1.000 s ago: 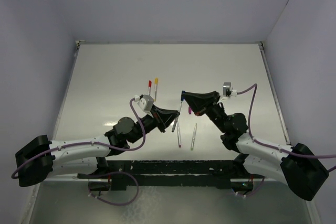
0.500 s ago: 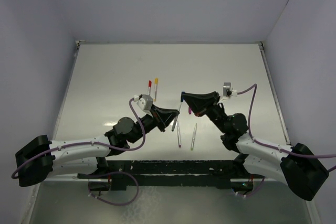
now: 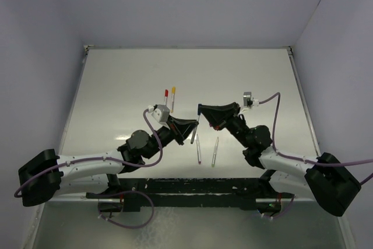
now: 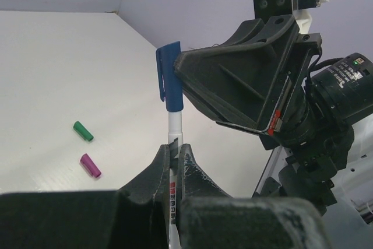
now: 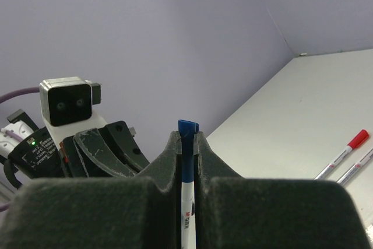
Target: Insert the pens into the pen caps
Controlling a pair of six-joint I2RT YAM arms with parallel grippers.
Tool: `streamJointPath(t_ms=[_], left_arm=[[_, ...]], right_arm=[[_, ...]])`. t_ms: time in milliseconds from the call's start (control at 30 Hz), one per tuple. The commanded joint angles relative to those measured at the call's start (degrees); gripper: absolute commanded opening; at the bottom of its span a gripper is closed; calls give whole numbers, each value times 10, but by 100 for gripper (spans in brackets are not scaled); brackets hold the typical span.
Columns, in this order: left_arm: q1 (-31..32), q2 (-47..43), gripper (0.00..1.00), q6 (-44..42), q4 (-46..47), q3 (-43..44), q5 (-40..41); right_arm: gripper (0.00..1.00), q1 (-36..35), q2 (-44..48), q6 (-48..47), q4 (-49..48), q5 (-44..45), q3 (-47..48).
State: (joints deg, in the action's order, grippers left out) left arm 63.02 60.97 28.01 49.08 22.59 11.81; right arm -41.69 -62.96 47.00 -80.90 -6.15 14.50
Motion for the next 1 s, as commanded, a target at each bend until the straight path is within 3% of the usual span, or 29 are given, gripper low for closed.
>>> streamJointPath(t_ms=[0, 567, 967], left_arm=[[-1, -6, 0, -25, 64, 27, 4], [-73, -2, 0, -41, 53, 73, -42], [-102, 29, 0, -72, 39, 131, -62]], right_arm=[[0, -3, -9, 0, -36, -27, 0], [0, -4, -40, 18, 7, -82, -19], [0, -8, -25, -26, 202, -82, 17]])
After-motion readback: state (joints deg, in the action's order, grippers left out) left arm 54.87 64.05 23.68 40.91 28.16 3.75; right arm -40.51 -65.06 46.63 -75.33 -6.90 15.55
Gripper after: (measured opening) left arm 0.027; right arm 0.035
